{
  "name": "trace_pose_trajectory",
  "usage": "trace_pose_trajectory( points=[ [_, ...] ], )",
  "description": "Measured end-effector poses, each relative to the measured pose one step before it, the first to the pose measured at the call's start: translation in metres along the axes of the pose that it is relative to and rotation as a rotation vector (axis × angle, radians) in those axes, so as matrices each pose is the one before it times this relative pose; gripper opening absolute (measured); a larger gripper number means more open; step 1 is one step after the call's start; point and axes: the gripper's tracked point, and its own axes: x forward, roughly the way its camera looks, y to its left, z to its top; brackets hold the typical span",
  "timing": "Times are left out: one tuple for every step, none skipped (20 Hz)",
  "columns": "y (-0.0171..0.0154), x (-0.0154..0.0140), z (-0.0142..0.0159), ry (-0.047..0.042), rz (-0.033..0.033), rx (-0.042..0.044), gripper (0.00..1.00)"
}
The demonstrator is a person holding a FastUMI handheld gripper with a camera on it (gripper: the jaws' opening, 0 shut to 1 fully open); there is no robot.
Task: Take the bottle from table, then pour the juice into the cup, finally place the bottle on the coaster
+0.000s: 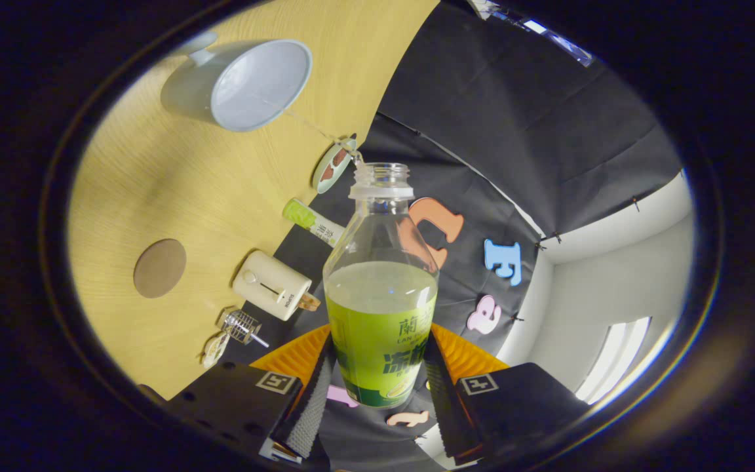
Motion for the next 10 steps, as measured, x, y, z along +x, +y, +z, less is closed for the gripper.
trace_pose_trajectory(
  points=[
    [-0.0009, 0.00151, -0.00061, 0.00067, -0.00253, -0.00456, 0.76],
    [-0.00183, 0.00026, 0.0003, -0.00249, -0.00347, -0.0052, 0.76],
    [-0.00113, 0.00036, -0.00117, 0.0001, -0.00394, -0.00856, 0.76],
    [-0.0008, 0.00001, 0.00042, -0.00058, -0.00416, -0.00767, 0.76],
    [-0.00028, -0.00034, -0.00035, -0.00162, -0.00357, -0.00348, 0.76],
    [-0.00067, 0.00054, 0.00132, -0.00189, -0.003, -0.00296, 0.76],
    [-0.0009, -0.00031, 0.00095, -0.00445, -0.00511, -0.00463, 0.76],
    [-0.0016, -0.00067, 0.0008, -0.00201, -0.00514, -0.00581, 0.76],
    [-0.0006, -0.00116, 0.00079, -0.00205, 0.00192, -0.00087, 0.76],
    [0.00059, -0.00006, 0.0013, 0.00035, 0.00222, 0.00519, 0.76]
  ],
)
